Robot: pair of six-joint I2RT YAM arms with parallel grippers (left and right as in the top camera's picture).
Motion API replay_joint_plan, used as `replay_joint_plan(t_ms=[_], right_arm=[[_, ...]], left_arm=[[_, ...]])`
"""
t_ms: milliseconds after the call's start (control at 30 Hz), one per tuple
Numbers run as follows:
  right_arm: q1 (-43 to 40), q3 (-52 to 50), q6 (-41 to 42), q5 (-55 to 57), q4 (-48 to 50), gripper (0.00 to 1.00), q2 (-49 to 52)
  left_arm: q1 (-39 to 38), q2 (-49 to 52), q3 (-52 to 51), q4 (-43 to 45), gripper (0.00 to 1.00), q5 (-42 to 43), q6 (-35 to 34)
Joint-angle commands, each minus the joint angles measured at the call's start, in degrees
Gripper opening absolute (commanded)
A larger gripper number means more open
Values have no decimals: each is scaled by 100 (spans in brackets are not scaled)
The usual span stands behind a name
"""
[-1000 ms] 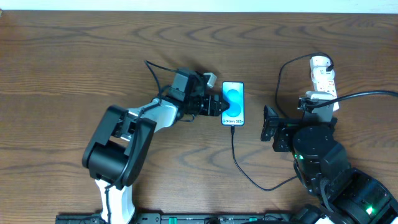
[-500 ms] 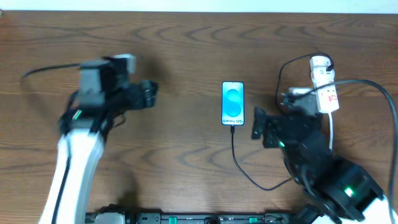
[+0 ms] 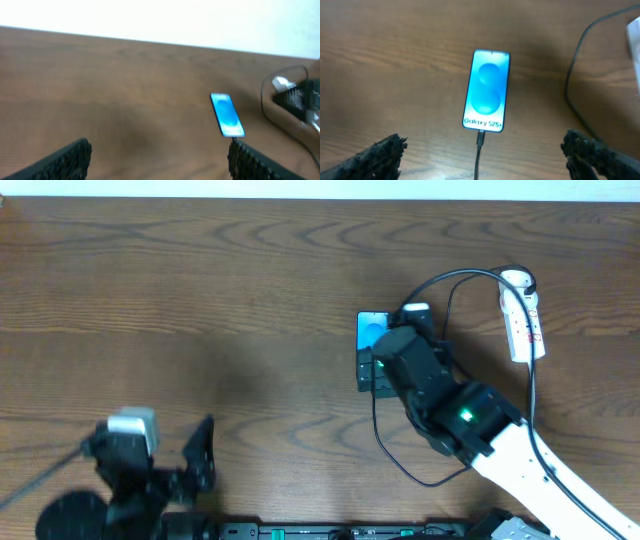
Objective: Plug charger to phone and switch on socket
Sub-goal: 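Release the phone and retract the left gripper to rest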
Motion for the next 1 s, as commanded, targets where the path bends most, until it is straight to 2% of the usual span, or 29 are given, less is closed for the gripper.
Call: replay_joint_plan(t_ms=[0,133,200,233,267,467,567,733,967], right_arm=[[-33,-11,57,-74,219,79,446],[-33,-11,59,-114,483,35,920],[-35,-11,59,-111,538,16,1069],[-35,-11,59,-114,535,12,1097],[-35,-11,61,-114,507,3,1128],[-205,13,116,-136,118,1,1093],[-654,120,345,-424,-505,1,1060],[-1910,470,332,-1008,-1718,1,1060],[-3595,940,291,-1237,-2004,1,1071]], left_arm=[[13,-533,15,-546,87,-76,52],[13,-632,9,-1325,87,-76,52],[15,-632,11,-1703,88,-76,52],[15,-632,9,-1797,88,-35,33],[15,-634,7,-1814,87,-33,33],[13,-636,7,-1814,87,-33,31],[9,-667,7,-1814,88,-33,33],[9,-1113,4,-1814,88,-33,31],[9,-1786,7,-1814,88,-33,31]])
